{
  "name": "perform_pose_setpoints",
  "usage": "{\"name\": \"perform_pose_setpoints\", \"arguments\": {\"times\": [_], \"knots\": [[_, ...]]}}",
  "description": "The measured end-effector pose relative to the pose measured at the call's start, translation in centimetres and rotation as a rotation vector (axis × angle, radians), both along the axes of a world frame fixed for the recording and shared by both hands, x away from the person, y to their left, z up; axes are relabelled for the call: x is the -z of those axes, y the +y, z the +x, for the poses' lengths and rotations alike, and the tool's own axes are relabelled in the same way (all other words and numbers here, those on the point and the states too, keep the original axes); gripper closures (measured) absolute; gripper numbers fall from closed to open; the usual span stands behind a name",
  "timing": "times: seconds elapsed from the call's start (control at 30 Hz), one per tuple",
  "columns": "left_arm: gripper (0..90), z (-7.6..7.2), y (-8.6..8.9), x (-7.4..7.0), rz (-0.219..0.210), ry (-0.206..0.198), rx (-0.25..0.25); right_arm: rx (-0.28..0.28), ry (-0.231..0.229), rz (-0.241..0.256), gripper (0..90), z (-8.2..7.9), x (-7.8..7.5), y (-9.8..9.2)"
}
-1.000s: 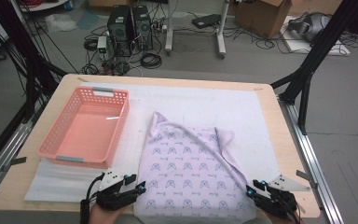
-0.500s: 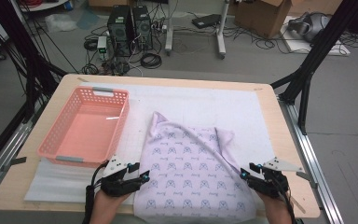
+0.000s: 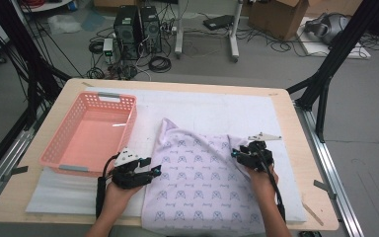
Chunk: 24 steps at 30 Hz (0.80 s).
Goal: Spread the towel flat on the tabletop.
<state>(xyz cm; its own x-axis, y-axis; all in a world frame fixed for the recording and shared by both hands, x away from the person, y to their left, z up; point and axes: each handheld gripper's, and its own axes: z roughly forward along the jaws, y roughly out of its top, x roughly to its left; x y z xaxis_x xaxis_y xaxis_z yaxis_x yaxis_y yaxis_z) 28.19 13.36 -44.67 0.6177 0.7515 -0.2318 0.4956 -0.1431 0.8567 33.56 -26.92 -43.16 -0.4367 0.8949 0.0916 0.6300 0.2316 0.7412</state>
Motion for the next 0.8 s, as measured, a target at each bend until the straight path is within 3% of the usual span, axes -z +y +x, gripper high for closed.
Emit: {"name": "perform_pose_setpoints", "arguments": {"times": [0.03, 0.1, 0.2, 0.23, 0.3, 0.37, 0.43, 0.53, 0.6, 0.8], "knots": [[46.9, 0.3, -0.1, 0.0, 0.001, -0.004, -0.002, 0.008, -0.004, -0.050, 82.0, 0.3, -0.1, -0.1], [46.7, 0.9, -0.3, -0.2, -0.006, -0.005, -0.006, 0.043, -0.013, -0.107, 85.7, 0.7, -0.6, -0.9], [46.6, 1.6, -0.7, -0.7, -0.012, -0.015, -0.006, 0.087, -0.007, -0.179, 86.7, 0.9, -1.2, -3.0], [46.6, 1.8, -0.8, -0.8, -0.012, -0.017, -0.008, 0.099, 0.014, -0.199, 86.7, 0.9, -1.4, -3.7], [45.9, 2.4, -1.2, -1.0, 0.001, -0.012, -0.012, 0.097, 0.043, -0.254, 86.6, 0.8, -1.5, -4.6], [46.0, 3.0, -1.6, -1.2, 0.005, -0.013, -0.015, 0.096, 0.042, -0.291, 84.3, 0.4, -1.4, -4.9], [45.9, 3.6, -1.8, -1.2, -0.004, -0.017, -0.029, 0.087, 0.055, -0.284, 72.4, 0.2, -1.0, -5.1], [45.8, 4.8, -2.3, -1.3, 0.009, 0.001, -0.045, 0.083, 0.009, -0.241, 64.2, -0.3, -1.0, -5.3], [46.4, 5.7, -2.6, -1.5, 0.019, -0.002, -0.053, 0.075, -0.036, -0.212, 61.8, -0.8, -1.3, -5.4], [52.5, 9.1, -3.3, -1.9, 0.043, 0.011, -0.090, 0.052, -0.091, -0.143, 59.3, -1.9, -1.5, -5.8]]}}
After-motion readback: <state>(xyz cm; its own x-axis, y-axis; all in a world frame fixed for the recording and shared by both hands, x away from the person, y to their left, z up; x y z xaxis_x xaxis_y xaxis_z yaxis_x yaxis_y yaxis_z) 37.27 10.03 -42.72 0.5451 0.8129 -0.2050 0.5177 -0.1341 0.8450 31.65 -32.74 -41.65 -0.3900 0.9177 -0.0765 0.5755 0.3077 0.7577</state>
